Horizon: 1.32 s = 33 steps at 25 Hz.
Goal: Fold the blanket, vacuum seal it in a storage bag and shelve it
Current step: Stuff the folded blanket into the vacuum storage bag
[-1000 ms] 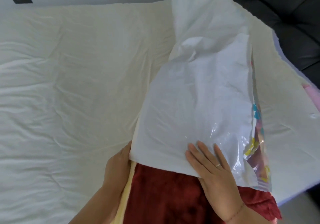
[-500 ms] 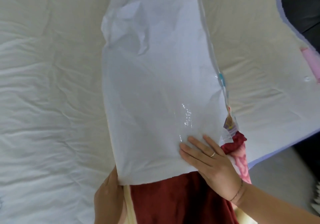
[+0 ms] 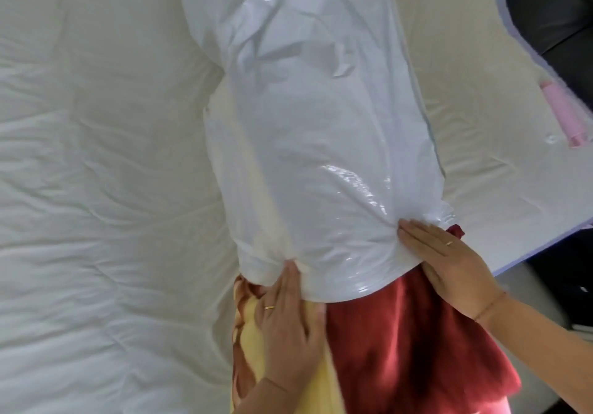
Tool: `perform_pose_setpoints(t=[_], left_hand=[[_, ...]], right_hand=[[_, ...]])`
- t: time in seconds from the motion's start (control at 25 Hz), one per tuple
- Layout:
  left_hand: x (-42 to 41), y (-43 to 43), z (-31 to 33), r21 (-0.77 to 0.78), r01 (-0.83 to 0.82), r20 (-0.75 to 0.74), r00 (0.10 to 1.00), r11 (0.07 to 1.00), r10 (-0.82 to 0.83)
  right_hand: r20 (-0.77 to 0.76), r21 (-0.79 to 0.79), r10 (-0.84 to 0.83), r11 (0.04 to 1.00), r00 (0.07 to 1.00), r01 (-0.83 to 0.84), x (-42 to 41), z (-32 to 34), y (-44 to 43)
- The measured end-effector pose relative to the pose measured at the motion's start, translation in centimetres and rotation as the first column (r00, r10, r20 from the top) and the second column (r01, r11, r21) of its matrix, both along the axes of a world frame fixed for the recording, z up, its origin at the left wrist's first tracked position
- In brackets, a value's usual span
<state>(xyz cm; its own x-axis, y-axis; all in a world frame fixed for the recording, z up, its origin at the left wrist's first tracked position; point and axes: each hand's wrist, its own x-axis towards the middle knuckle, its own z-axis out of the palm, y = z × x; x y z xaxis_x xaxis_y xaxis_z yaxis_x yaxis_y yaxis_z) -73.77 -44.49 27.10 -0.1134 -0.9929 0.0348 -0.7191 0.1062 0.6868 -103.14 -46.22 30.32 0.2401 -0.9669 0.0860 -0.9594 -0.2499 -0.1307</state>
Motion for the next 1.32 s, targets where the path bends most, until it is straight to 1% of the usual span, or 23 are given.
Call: perform_pose_setpoints(t=[0.04,0.12,0.2,0.28,0.32,0.36,0.4,0.44,0.48,0.52,0.56,0.6,0.64,0.68,0.72,0.76,0.84,0.92,1.08,1.16,1.24,1.28,1.32], left_hand=[[-1.7,-0.3,0.2,0.010,0.044,0.015,0.999,0.999,-0.044],[-5.4,-0.6,0.3,0.041,0.127,-0.001,0.992,0.991,-0.127],[-8.6,-1.0,0.4,0.026,0.203,0.023,0.979,0.979,-0.204],[-11.2,-1.7,0.1,0.079,0.336,0.012,0.941,0.938,-0.338],[-12.4,-2.3,0.0,0.127,0.387,-0.025,0.922,0.913,-0.387],[-13.2,-2.8,-0.4,0.196,0.443,-0.111,0.897,0.875,-0.429],[-14.1,-3.1,0.1,0.193,0.492,-0.197,0.867,0.849,-0.458],[-14.9,-3.1,0.9,0.143,0.487,-0.236,0.863,0.862,-0.448],[-15.1,-3.0,1.2,0.049,0.409,-0.291,0.879,0.911,-0.379],[-14.5,-2.9,1.2,-0.021,0.228,-0.376,0.900,0.974,-0.219],[-13.8,-2.7,0.2,-0.024,-0.035,-0.427,0.904,0.999,0.021],[-12.6,-2.6,-1.3,0.010,-0.306,-0.387,0.877,0.952,0.286],[-11.0,-2.8,-3.1,0.079,-0.493,-0.282,0.823,0.867,0.494],[-9.8,-3.1,-5.2,0.192,-0.561,-0.170,0.789,0.805,0.590],[-8.9,-3.5,-6.8,0.325,-0.528,-0.116,0.801,0.785,0.587],[-8.5,-4.1,-8.2,0.441,-0.448,-0.141,0.821,0.778,0.553],[-9.2,-5.6,-9.7,0.562,-0.281,-0.298,0.809,0.778,0.507],[-10.4,-6.8,-10.5,0.621,-0.166,-0.449,0.725,0.766,0.522],[-14.1,-7.6,-9.4,0.597,-0.083,-0.576,0.649,0.798,0.498],[-16.5,-7.8,-8.3,0.539,-0.104,-0.614,0.631,0.836,0.474],[-18.6,-7.5,-7.3,0.484,-0.148,-0.590,0.673,0.863,0.446],[-19.8,-7.2,-6.7,0.449,-0.187,-0.548,0.715,0.874,0.434],[-21.0,-6.9,-6.0,0.408,-0.216,-0.498,0.762,0.887,0.414]], right_hand=[[0.001,0.033,-0.089,0.996,0.996,0.089,-0.6,1.0,0.3],[0.056,0.024,-0.282,0.959,0.958,0.281,0.4,2.6,1.5],[0.111,0.028,-0.326,0.945,0.939,0.325,4.3,2.9,3.3],[0.071,0.073,-0.353,0.935,0.933,0.348,6.2,1.2,4.5],[0.057,0.129,-0.414,0.905,0.909,0.405,5.3,0.1,4.3],[0.041,0.183,-0.477,0.867,0.878,0.463,3.6,-1.4,3.7],[0.021,0.227,-0.513,0.838,0.858,0.496,1.5,-2.8,3.3],[0.009,0.257,-0.517,0.828,0.856,0.498,-0.9,-4.0,3.1],[-0.002,0.262,-0.507,0.832,0.862,0.489,-3.0,-4.9,3.0],[-0.002,0.260,-0.498,0.837,0.867,0.481,-4.7,-5.8,2.9],[0.015,0.263,-0.490,0.843,0.872,0.469,-6.3,-6.4,2.8],[0.041,0.272,-0.485,0.846,0.873,0.458,-7.6,-6.7,2.6],[0.075,0.287,-0.485,0.847,0.872,0.447,-8.8,-6.9,2.4],[0.114,0.300,-0.480,0.851,0.870,0.430,-10.0,-6.9,2.2],[0.148,0.306,-0.468,0.859,0.871,0.410,-11.0,-7.0,2.2],[0.180,0.306,-0.454,0.869,0.873,0.388,-11.8,-7.2,2.3],[0.237,0.289,-0.415,0.893,0.878,0.344,-13.2,-7.6,2.5],[0.293,0.303,-0.409,0.897,0.864,0.322,-14.2,-7.7,2.3],[0.381,0.420,-0.443,0.865,0.811,0.275,-16.0,-6.6,1.3],[0.362,0.405,-0.424,0.874,0.830,0.270,-17.6,-5.3,0.6],[0.285,0.370,-0.441,0.870,0.851,0.326,-18.6,-2.8,0.5],[0.254,0.316,-0.475,0.864,0.842,0.392,-18.7,-1.1,0.8],[0.247,0.208,-0.500,0.864,0.830,0.459,-18.3,0.4,0.9]])
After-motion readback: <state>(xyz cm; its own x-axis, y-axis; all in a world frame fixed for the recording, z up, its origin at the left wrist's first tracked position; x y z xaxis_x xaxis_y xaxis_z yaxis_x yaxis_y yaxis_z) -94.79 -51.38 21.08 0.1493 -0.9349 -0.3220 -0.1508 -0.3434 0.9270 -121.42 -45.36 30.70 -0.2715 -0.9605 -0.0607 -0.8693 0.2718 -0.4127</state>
